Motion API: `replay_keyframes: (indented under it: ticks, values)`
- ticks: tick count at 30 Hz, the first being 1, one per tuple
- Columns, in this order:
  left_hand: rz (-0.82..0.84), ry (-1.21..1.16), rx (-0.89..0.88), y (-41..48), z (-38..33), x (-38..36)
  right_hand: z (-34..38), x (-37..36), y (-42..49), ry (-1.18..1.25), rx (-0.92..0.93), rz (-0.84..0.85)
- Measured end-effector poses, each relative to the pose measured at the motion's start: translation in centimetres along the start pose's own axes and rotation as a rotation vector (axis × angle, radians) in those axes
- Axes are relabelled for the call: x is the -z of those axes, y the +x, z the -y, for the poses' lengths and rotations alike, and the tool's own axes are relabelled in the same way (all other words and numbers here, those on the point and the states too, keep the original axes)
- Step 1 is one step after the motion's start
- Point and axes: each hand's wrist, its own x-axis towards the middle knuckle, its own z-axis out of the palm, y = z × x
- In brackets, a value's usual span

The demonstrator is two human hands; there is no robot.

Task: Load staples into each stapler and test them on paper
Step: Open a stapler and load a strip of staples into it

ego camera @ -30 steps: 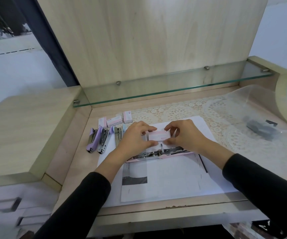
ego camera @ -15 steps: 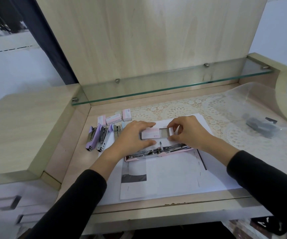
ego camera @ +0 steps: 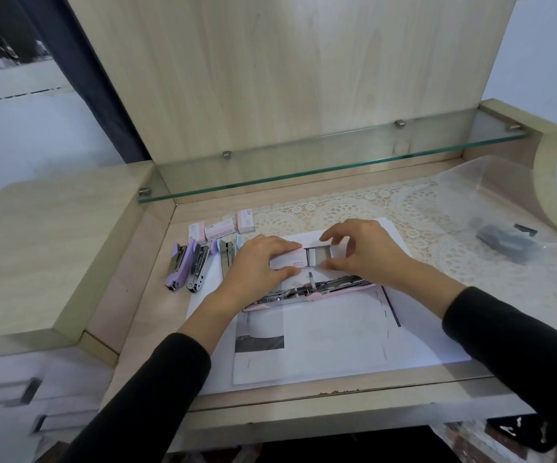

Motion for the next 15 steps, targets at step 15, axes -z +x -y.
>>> replay_keyframes:
  ticks: [15]
  values:
    - [-0.043,0.009,-0.012,-0.2,-0.1,-0.3,1.9,-1.9,1.2,-0.075,-0.086,-0.101]
